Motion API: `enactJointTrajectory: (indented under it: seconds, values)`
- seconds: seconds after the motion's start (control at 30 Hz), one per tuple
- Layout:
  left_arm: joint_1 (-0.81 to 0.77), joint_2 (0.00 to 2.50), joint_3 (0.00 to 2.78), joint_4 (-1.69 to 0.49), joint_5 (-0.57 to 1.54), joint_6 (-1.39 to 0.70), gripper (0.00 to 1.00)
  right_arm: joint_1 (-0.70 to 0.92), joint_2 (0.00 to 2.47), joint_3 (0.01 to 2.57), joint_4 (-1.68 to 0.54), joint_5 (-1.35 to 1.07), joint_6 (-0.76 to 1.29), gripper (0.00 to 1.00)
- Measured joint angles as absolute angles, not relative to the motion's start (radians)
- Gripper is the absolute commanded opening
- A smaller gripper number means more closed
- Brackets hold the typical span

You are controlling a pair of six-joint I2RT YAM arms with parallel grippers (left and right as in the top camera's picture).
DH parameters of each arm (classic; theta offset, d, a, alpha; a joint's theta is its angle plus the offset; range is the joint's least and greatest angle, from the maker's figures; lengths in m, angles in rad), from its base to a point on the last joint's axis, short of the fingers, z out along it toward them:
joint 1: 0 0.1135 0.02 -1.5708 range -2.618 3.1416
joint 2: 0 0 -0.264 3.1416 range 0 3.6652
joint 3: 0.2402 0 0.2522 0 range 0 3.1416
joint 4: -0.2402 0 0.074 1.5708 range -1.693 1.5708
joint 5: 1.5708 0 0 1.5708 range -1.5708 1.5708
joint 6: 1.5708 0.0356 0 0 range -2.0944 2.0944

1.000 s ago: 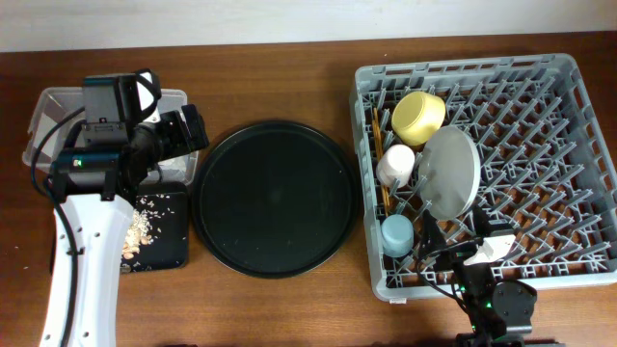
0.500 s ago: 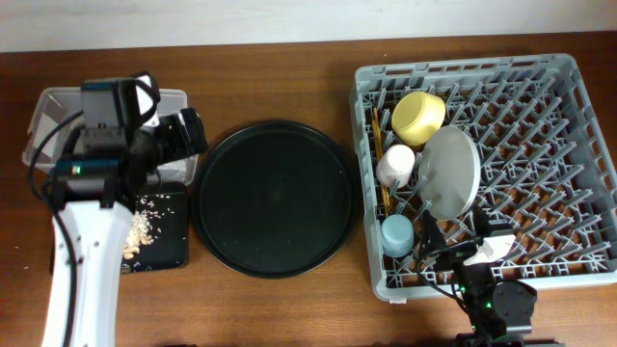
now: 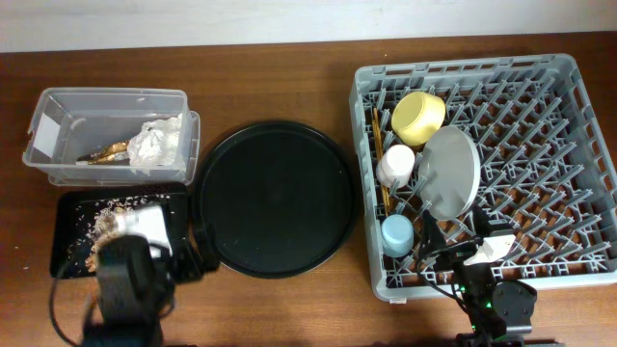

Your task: Sort waste into correct bins and load items into the dishwasher rack

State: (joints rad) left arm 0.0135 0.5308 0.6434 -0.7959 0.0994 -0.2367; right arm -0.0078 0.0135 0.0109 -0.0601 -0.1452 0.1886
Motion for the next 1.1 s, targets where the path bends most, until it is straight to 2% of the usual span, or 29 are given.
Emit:
enactJointTrajectory:
  seconds: [0.1, 0.2, 0.3, 0.4, 0.53, 0.73, 1.1]
  values:
    - [0.014, 0.356, 0.488, -0.631, 0.103, -0.237, 0.99, -0.008, 0.014, 0.011, -0.06, -0.145, 0.188, 0.98]
    - [0.014, 0.219, 0.35, -0.357, 0.105, -0.237, 0.99, -0.008, 0.014, 0.011, -0.06, -0.145, 0.189, 0.98]
    - [0.014, 0.142, 0.236, -0.081, 0.106, -0.237, 0.99, -0.008, 0.014, 0.011, -0.06, -0.145, 0.189, 0.98]
    - [0.014, 0.094, 0.146, 0.065, 0.108, -0.236, 0.99, -0.008, 0.014, 0.011, -0.06, -0.145, 0.189, 0.98]
    - [0.014, 0.043, 0.054, 0.093, 0.109, -0.237, 0.99, -0.008, 0.014, 0.011, -0.06, -0.145, 0.189, 0.98]
    - [0.014, 0.015, 0.022, -0.056, 0.112, -0.199, 0.99, -0.008, 0.014, 0.011, -0.06, -0.145, 0.188, 0.98]
    - [0.014, 0.014, 0.016, -0.072, 0.112, 0.04, 0.99, -0.008, 0.014, 0.011, -0.06, -0.145, 0.189, 0.98]
